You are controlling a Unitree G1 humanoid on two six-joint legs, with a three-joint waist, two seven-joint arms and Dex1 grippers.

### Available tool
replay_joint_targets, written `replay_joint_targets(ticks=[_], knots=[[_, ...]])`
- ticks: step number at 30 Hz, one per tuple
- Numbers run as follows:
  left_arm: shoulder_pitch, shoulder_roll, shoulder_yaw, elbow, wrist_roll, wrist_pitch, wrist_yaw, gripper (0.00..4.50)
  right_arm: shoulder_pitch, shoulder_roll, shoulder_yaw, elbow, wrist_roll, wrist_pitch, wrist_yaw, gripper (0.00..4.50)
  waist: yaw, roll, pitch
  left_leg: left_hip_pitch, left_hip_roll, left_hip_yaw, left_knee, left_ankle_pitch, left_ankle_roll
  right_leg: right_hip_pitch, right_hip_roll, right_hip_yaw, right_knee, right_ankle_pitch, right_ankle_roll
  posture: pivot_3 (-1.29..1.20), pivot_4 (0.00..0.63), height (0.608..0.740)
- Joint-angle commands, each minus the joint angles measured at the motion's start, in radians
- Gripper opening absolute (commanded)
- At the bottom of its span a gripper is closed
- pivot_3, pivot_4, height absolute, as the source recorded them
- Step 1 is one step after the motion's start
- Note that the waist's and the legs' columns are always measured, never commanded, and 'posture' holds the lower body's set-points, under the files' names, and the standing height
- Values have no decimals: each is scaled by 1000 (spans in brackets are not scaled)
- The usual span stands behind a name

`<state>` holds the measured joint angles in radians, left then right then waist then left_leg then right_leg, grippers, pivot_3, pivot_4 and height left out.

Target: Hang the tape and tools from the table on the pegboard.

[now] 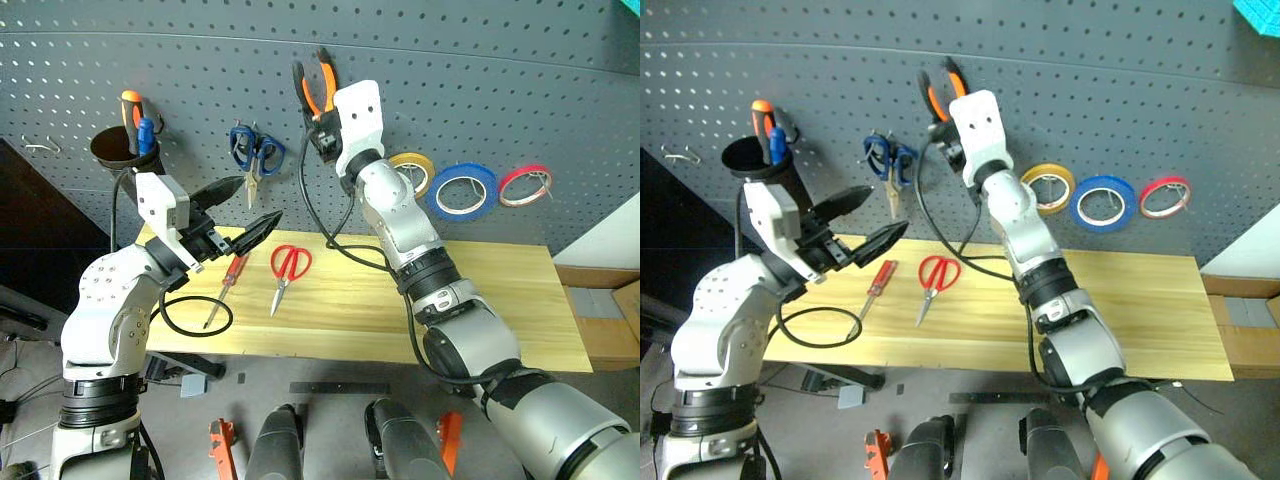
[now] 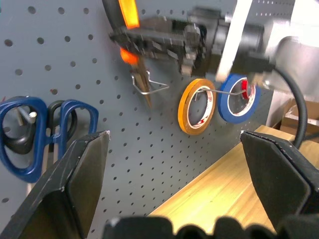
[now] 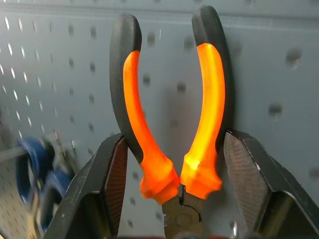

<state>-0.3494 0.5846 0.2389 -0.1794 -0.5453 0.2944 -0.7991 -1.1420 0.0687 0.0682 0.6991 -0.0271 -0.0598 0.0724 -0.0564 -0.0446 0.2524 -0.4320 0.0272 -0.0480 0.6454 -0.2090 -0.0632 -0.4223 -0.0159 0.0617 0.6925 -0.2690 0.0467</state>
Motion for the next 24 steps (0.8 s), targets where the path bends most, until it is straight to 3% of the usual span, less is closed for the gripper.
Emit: replay_joint_targets(ticks=[1,16,22,24], knots=[[-11,-2,-4,-16,3,-25,-4,4500,2,-19,-7,-21,-28,-27,-41,2405,0,0,0,0,0,0,0,0,0,0,0,0,0,0,0,20,158,740],[-8,-7,-15,-12,9,-31,-5,4500,69,-23,-8,-44,-84,106,-131,2403,11,0,-7,1,0,-3,0,5,-1,1,1,-3,4,2,-3,14,161,740],[-8,-10,-17,-13,12,-29,-5,4500,87,-20,-3,-65,-83,149,-129,4348,16,-1,-13,2,0,-3,0,5,-1,1,1,-3,4,2,-4,11,160,740],[-8,-12,-17,-12,13,-29,-5,4500,90,-20,-1,-80,-82,165,-128,4484,16,-1,-13,2,0,-3,1,6,0,1,1,-3,4,3,-5,9,159,740]])
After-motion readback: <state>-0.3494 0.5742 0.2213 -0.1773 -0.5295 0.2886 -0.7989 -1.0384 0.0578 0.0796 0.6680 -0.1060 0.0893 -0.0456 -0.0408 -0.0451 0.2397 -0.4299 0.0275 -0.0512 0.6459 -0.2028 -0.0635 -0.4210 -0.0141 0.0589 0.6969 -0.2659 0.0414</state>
